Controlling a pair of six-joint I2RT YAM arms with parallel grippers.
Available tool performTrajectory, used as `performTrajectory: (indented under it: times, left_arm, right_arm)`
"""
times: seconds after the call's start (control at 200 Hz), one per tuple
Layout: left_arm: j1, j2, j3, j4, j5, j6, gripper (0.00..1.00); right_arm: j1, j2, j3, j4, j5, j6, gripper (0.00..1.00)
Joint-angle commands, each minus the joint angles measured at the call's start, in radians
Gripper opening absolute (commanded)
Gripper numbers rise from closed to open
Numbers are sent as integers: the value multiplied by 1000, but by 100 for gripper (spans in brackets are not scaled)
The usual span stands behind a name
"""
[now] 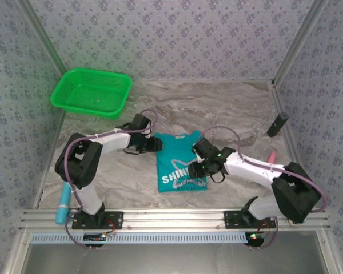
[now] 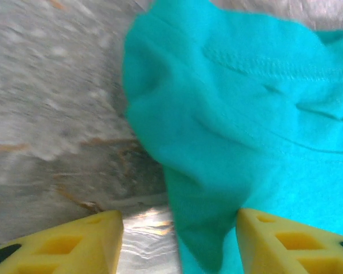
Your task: Fold the inside-out t-shirt
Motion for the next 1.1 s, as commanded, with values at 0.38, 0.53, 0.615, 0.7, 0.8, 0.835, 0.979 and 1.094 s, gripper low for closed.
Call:
performTrajectory:
  times: [0.38,0.53,0.615,0.7,0.8,0.835,0.979,1.094]
  left_arm:
    - [86,-147,166,-112,75,107,100]
    - [-46,-293,211,-233,-295,128,100]
    - [-48,-387,69,-70,-410,52,100]
    - [26,-393,-17,-41,-383,-156,100]
    - [77,-301,-15,-15,-201,-210,100]
    - [69,-265,3,-47,-192,-210,100]
    - [34,-157,52,-29,-66,-131,100]
    - [29,-88,55,57,15,-92,100]
  right_arm:
    - [-481,239,346,13,-219,-248,82]
    - [-480,267,340,29,-243,-266,87]
    - [-487,300,348,27,-295,-278,85]
    - [-486,363,371,30,-336,-258,81]
    - [-486,434,402,45,-362,-229,76]
    - [-487,454,413,48,-369,-220,75]
    - [-488,521,439,51,-381,-203,69]
    - [-488,566,499,51,-408,-196,65]
